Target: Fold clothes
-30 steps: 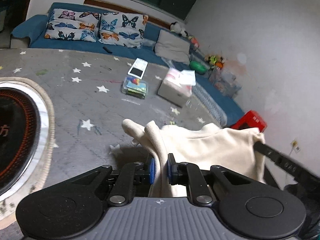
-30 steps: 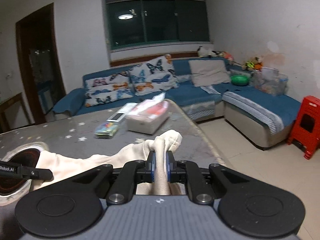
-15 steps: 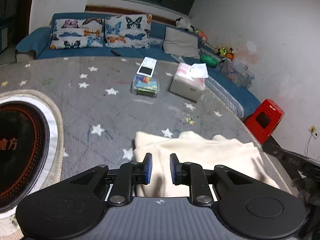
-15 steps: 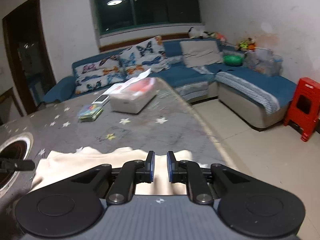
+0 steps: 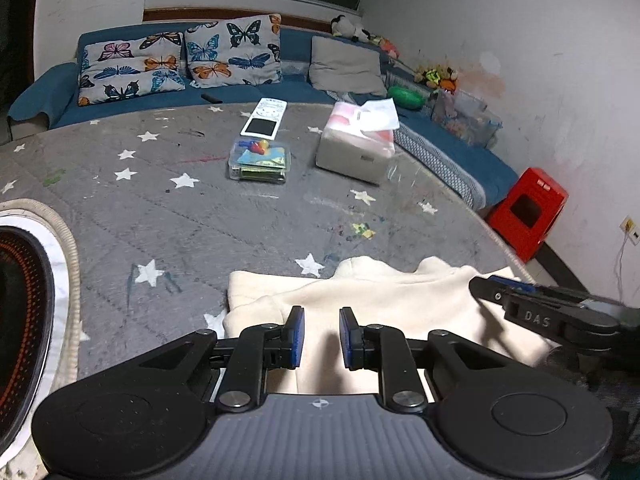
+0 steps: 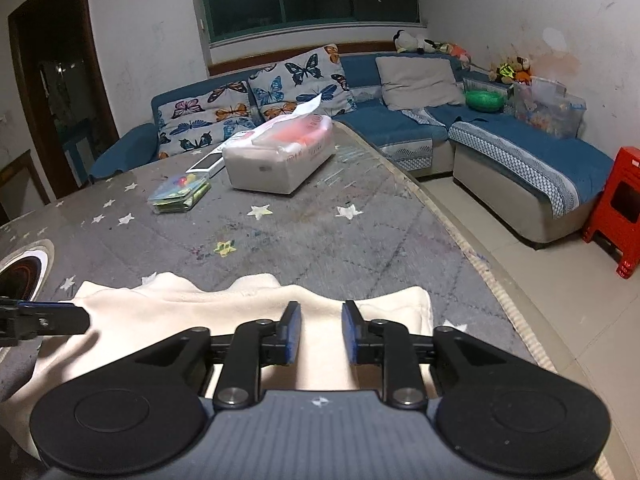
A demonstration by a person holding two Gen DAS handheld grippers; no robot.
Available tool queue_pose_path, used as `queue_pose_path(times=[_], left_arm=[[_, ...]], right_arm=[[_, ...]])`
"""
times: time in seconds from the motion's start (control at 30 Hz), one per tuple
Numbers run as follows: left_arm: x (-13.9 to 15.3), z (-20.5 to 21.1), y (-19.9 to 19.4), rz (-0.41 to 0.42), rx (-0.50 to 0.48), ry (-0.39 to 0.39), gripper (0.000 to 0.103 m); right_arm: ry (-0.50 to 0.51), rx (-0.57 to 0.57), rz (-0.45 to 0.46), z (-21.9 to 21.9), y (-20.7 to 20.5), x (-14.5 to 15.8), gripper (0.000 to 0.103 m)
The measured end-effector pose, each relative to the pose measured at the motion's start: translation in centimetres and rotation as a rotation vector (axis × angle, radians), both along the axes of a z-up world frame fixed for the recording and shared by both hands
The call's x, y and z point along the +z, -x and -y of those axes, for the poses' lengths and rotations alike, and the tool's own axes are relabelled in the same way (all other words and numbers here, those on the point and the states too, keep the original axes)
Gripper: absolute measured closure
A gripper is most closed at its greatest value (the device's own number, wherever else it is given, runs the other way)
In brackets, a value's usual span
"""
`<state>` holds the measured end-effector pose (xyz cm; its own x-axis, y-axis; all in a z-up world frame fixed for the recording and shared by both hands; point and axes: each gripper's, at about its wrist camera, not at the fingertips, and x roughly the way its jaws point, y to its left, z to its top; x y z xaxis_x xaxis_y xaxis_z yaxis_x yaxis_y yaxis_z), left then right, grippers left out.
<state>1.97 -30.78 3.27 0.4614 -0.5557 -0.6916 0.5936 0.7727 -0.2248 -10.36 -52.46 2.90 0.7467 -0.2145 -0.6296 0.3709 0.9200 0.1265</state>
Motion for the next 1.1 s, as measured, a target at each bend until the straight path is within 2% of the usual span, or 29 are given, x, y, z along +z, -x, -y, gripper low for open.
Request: queue_pose_path(times=[0.1, 0.33, 0.47, 0.67, 0.93, 1.1], left_arm=[[-0.3, 0.3, 0.1, 0.004, -0.007, -0.014, 0.082], [-0.4, 0.5, 0.9, 0.04, -0.019, -0.046, 0.082], [-0.2, 0.4, 1.5, 0.062, -0.024, -0.054, 0.078], [0.3, 0.1, 2.7, 0.102, -0.034, -0.066, 0.075], [1.0, -0.4, 4.3, 0.148, -0.043, -0.084, 0.064], [1.1, -1.0, 5.3, 0.163, -0.049, -0.095, 0.062]], right_arm=[[0.005, 0.015, 0.005, -0.6, 0.9, 0.4, 0.067], [0.015, 0.05, 0.017, -2.1, 2.9, 1.4, 0.06], [0.019, 0.065, 0.023, -2.8, 4.1, 1.8, 0.057], [0.017, 0.065, 0.015, -3.7, 6.3, 1.8, 0.056], [0.017, 0.045, 0.011, -4.3, 8.7, 1.5, 0.054], [0.015, 0.032, 0.017, -4.5, 10.0, 1.5, 0.054]])
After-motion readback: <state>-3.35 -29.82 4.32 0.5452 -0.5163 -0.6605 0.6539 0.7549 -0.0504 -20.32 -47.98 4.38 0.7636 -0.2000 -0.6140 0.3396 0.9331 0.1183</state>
